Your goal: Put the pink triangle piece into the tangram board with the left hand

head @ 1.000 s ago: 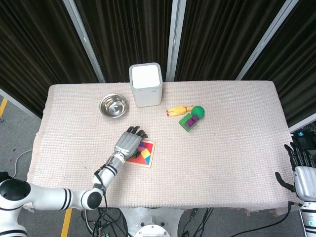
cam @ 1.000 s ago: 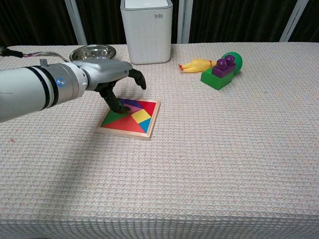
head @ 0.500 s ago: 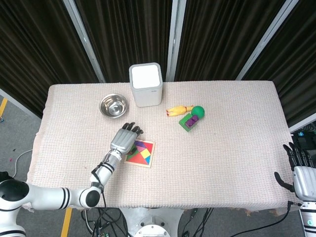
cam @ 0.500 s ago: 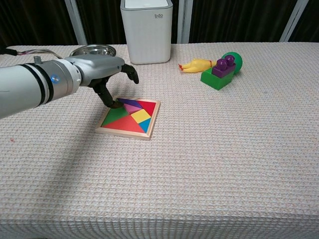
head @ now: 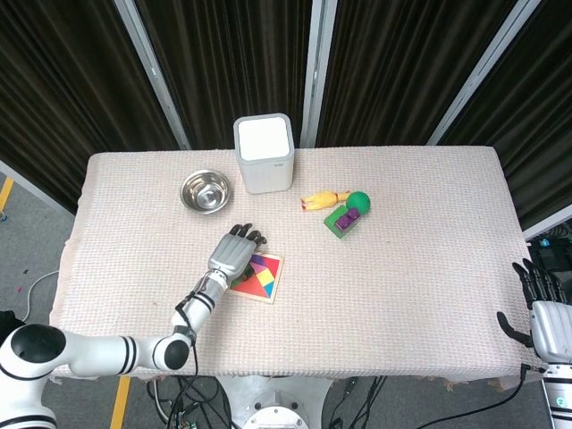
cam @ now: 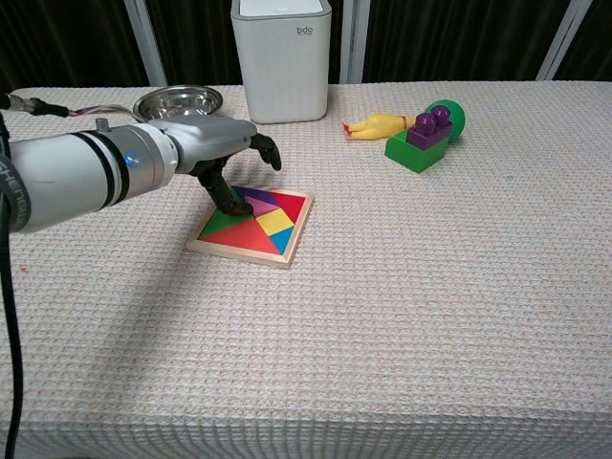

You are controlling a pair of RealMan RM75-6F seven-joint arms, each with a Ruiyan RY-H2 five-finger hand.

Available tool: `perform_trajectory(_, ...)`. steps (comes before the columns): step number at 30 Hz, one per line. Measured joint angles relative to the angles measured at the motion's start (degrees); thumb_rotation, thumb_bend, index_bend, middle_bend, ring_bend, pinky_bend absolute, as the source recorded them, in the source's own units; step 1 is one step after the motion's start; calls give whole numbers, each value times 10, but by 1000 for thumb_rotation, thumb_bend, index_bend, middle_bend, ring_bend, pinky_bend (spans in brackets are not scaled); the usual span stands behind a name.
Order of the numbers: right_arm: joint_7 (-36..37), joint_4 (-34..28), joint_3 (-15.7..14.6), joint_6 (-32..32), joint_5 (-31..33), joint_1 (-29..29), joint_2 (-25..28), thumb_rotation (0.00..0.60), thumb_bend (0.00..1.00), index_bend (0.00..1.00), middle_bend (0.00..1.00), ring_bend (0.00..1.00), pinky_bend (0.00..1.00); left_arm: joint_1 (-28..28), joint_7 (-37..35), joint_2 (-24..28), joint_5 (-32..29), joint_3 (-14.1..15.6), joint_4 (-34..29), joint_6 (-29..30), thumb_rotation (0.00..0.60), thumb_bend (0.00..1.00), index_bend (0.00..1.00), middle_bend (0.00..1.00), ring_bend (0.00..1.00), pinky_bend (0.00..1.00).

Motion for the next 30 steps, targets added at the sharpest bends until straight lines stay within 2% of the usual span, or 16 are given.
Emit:
perform_trajectory(10, 7, 2, 1, 7, -1, -3, 3, 600, 228, 0, 0, 0, 0, -2, 10, 2, -5, 2, -6, 10, 600, 324, 205, 138, 0, 96)
perform_trajectory(21, -2, -13, 2, 12, -5, -2, 8, 600, 230, 0, 0, 0, 0, 10, 11, 31, 13, -1, -48, 43, 600, 320, 205, 138, 0, 97)
perform_trajectory(25, -6, -22, 2, 20, -10, -4, 11, 600, 229, 0, 0, 0, 0, 30, 15, 54, 46, 10, -83, 96, 600, 306, 203, 138, 0, 97)
perform_trajectory(28, -11, -28, 1, 26, -14, -5, 11, 600, 228, 0, 0, 0, 0, 65, 11, 81, 97, 32, -111, 161, 600, 285, 193, 138, 0, 98)
perform_trajectory(30, -13, -30, 1, 28, -17, -5, 9, 600, 227, 0, 0, 0, 0, 100, 2, 104, 145, 57, -126, 214, 600, 269, 190, 138, 0, 98)
